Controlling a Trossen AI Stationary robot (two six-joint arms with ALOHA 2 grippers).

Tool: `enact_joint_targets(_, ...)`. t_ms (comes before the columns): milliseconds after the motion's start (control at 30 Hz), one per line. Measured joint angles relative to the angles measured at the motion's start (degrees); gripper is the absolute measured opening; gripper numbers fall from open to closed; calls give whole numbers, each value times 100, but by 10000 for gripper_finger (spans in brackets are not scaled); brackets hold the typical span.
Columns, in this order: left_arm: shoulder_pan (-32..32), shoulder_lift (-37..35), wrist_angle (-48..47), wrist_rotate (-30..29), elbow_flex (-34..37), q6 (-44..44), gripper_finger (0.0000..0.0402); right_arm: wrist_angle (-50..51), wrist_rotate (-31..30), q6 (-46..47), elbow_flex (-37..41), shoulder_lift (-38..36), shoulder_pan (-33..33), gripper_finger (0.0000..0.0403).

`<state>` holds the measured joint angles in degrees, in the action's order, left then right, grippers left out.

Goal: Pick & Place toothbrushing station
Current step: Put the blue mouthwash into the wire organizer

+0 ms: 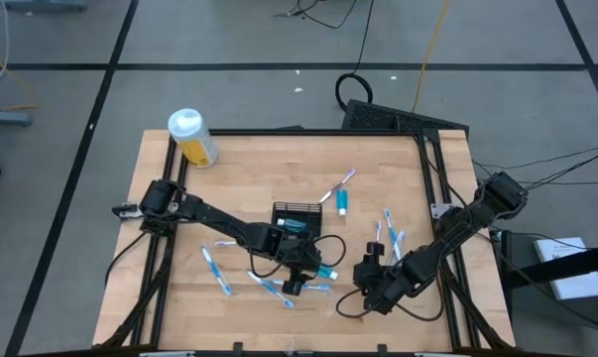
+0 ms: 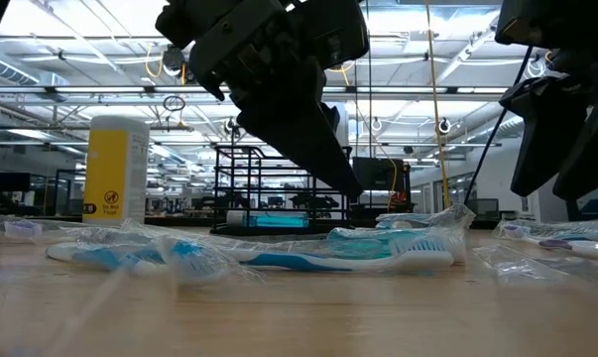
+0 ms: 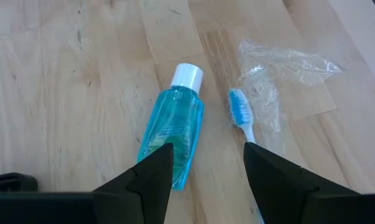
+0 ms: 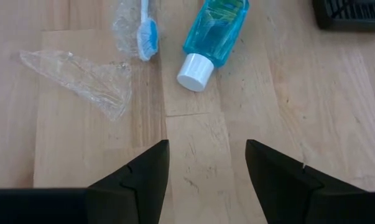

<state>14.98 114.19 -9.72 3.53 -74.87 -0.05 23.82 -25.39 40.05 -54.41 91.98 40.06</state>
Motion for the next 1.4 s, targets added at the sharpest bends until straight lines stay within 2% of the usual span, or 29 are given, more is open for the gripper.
enact_joint_targets(600,16,0,446,-57,0,32,202,-379,-7,-331,0,0,19,205)
enact_joint_targets(1400,16,0,776,-267,0,0,202,-2245,11,-632,0,0,8,205)
